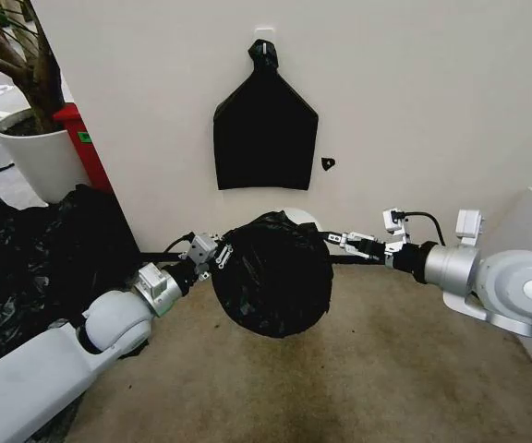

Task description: Place the garbage bag over the trash bin.

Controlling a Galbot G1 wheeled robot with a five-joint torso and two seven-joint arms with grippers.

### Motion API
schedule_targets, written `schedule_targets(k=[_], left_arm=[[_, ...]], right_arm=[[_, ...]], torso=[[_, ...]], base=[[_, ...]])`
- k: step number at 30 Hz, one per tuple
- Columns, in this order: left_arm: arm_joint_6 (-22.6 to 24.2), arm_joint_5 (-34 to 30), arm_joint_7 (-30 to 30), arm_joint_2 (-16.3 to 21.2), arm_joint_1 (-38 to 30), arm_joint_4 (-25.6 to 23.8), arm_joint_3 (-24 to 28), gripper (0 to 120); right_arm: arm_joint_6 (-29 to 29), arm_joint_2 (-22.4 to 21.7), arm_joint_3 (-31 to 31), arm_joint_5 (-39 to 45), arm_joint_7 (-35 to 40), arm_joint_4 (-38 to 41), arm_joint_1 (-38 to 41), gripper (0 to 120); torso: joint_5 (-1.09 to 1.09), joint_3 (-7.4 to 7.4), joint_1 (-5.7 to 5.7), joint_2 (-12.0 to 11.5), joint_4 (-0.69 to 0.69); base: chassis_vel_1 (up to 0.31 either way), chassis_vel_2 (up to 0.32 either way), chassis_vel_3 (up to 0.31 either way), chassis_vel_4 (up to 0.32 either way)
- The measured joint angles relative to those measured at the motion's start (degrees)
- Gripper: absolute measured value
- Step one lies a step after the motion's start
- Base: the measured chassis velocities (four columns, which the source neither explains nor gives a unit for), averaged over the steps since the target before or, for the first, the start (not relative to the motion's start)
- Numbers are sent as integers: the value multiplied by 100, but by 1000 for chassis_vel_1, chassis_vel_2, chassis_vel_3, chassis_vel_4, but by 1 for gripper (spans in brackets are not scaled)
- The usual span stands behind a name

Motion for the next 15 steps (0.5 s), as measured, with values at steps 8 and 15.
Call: schedule_targets(k=[8, 15], left_arm=[[18, -23, 49, 173, 209, -211, -180, 1], [44, -43, 57, 317, 482, -443, -349, 1]], right_arm=[[17, -4, -28, -190, 8, -91, 43, 100], [66, 41, -62, -536, -17, -355, 52, 100]], torso=[[-1, 0, 0, 0, 1], [0, 0, 0, 0, 0]], base=[[0, 0, 0, 0], [0, 0, 0, 0]])
